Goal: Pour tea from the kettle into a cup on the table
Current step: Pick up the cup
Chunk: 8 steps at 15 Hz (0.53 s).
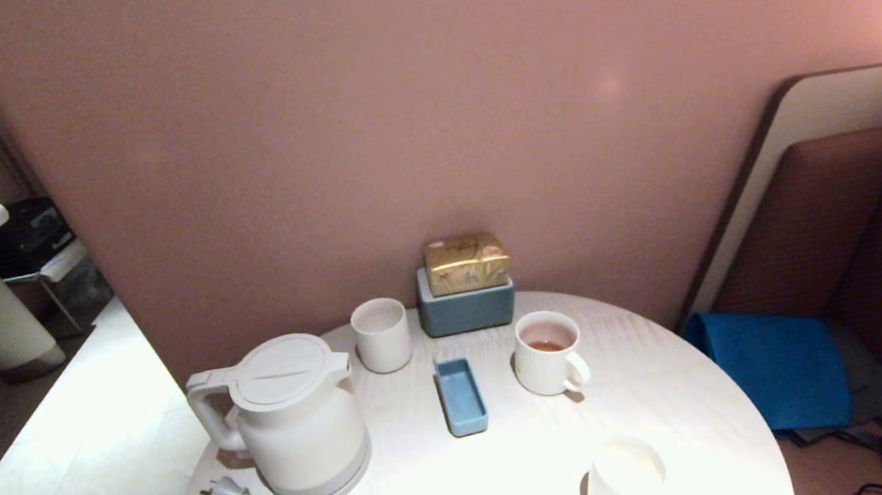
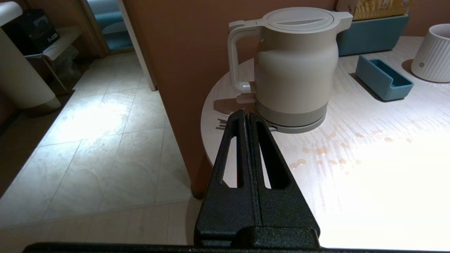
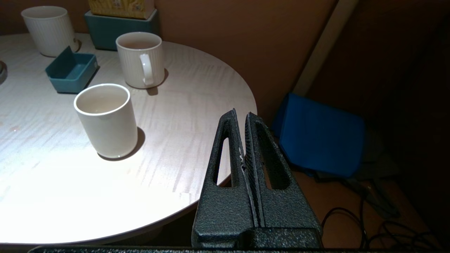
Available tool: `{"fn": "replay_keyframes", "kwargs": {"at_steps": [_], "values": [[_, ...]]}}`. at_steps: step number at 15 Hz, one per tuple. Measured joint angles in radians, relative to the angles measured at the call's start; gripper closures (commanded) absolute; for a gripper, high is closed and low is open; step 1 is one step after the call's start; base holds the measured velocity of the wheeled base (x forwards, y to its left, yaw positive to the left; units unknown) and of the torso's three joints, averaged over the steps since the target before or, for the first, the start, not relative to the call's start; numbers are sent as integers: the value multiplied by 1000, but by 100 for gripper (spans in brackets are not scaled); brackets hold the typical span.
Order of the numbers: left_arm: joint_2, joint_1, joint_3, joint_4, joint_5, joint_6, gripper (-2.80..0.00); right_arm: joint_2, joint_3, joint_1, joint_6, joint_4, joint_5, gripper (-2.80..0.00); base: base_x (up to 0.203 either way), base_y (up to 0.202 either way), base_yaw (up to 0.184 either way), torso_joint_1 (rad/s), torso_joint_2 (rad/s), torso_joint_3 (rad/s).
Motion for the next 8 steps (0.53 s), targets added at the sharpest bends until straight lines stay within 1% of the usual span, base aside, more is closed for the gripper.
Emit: {"fn": "replay_keyframes", "kwargs": {"at_steps": [2, 5, 8], "values": [[0, 0, 0, 0, 1, -13, 0, 0, 0, 0, 0, 0, 0, 0, 0, 0, 0, 0, 0, 0], [0, 0, 0, -1, 18, -76, 0, 0, 0, 0, 0, 0, 0, 0, 0, 0, 0, 0, 0, 0], [-1, 0, 0, -2, 19, -79, 0, 0, 0, 0, 0, 0, 0, 0, 0, 0, 0, 0, 0, 0]]}}
